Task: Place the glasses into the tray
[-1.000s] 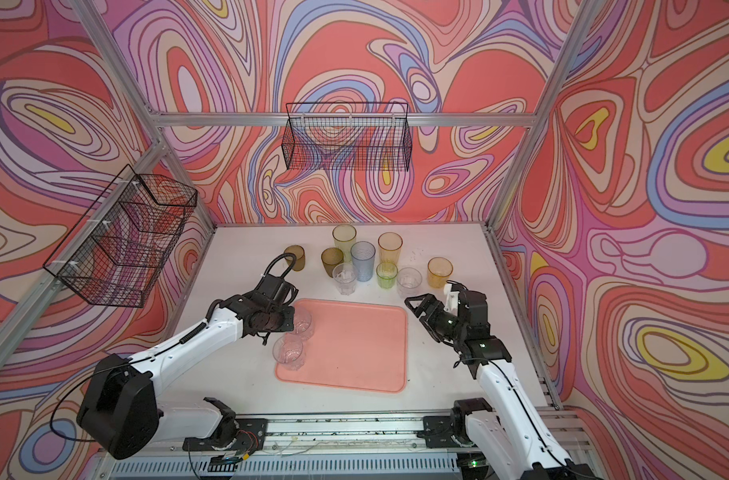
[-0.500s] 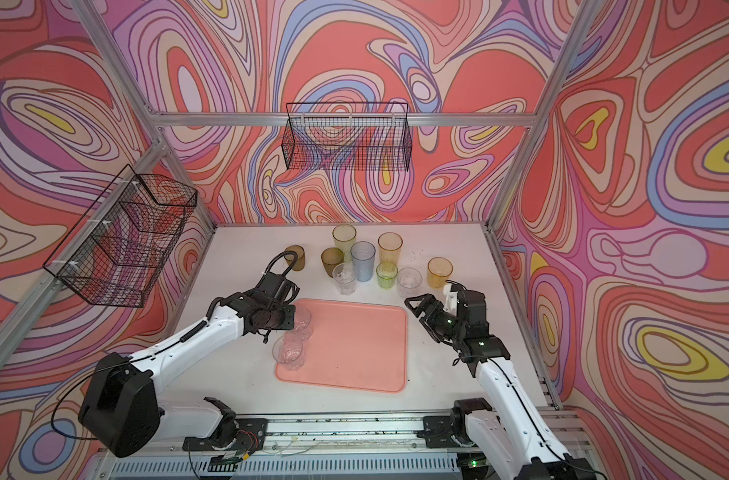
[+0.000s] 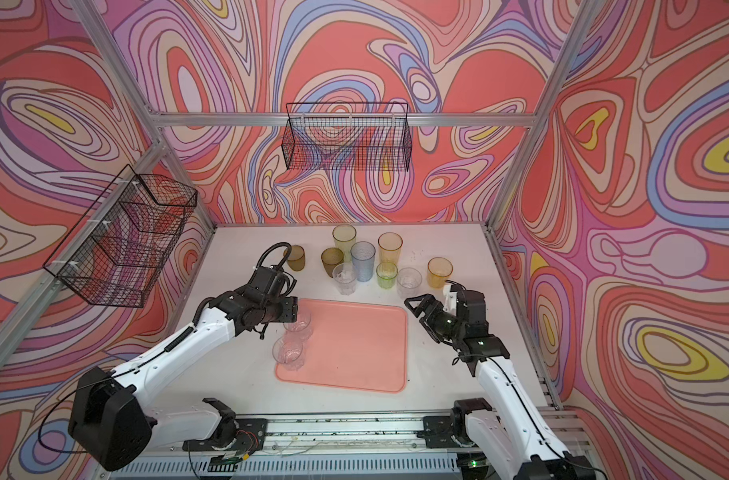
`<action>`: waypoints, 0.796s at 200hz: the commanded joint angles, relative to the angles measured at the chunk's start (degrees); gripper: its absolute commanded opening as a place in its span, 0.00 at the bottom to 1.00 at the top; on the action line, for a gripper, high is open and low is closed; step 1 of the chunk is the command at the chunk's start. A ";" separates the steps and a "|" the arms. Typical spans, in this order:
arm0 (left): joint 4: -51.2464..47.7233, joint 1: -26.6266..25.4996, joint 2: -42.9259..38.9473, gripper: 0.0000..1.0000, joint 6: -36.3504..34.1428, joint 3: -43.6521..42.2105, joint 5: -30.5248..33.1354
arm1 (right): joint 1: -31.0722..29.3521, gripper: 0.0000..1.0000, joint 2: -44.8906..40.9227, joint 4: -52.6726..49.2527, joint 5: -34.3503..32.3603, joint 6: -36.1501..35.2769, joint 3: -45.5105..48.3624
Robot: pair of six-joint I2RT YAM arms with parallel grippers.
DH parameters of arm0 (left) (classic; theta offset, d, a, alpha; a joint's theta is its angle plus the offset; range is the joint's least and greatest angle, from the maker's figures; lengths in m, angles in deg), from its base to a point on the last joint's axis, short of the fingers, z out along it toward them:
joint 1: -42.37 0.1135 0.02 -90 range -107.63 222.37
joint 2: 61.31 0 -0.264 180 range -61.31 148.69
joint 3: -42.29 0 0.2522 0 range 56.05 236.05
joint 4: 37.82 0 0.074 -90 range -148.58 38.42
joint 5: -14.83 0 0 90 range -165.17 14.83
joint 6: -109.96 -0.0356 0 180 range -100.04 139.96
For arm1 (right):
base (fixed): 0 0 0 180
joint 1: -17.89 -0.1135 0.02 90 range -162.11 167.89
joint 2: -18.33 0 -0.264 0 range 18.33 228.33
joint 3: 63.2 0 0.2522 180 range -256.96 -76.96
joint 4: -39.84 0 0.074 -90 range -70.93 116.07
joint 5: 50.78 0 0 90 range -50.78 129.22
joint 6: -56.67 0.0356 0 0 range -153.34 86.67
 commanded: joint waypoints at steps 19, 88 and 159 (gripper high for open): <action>2.37 -0.45 -2.97 0.87 0.53 -1.89 1.22 | -0.12 0.96 -0.49 1.03 -1.21 -1.08 0.86; 3.17 -0.45 -4.36 1.00 1.43 -3.55 -0.04 | -0.20 0.95 1.01 0.69 -2.36 -0.88 1.06; 5.16 -0.43 -6.86 1.00 2.93 -5.13 -3.96 | -0.19 0.93 6.67 0.85 -4.03 -3.27 -0.35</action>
